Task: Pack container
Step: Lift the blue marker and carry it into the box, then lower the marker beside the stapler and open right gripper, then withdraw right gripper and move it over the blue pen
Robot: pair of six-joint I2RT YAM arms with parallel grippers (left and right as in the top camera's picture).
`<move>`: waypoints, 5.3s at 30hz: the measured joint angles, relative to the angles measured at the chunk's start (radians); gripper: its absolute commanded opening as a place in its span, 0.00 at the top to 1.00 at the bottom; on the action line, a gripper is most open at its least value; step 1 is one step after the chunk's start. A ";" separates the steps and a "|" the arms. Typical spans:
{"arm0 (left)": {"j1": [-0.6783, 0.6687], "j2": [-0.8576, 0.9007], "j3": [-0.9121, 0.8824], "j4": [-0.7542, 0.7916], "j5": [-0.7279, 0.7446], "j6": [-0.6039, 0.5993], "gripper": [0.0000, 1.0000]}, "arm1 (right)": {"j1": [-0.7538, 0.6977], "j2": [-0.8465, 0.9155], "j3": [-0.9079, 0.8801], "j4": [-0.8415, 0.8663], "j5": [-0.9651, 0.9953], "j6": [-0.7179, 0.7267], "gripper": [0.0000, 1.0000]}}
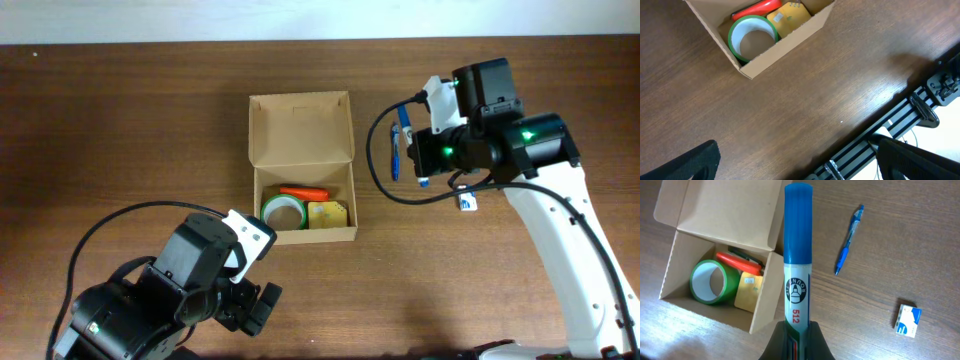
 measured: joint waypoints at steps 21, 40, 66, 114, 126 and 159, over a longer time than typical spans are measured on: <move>0.000 0.000 0.000 0.000 0.000 0.000 0.01 | 0.223 0.065 0.000 0.047 0.103 -0.223 0.96; 0.000 0.000 0.000 0.000 0.000 0.000 0.01 | 0.332 0.231 0.000 0.167 0.110 -0.748 0.96; 0.000 0.000 0.000 0.000 0.000 0.000 0.00 | 0.404 0.436 0.000 0.331 0.095 -1.144 0.96; 0.000 0.000 0.000 0.000 0.000 0.000 0.01 | 0.403 0.279 -0.001 0.391 0.095 -0.780 0.83; 0.000 0.000 0.000 0.000 0.000 0.000 0.00 | 0.323 0.098 -0.001 0.327 0.099 -0.555 0.83; 0.000 0.000 0.000 0.000 0.000 0.000 0.00 | -0.077 0.450 -0.002 0.379 0.072 0.047 0.68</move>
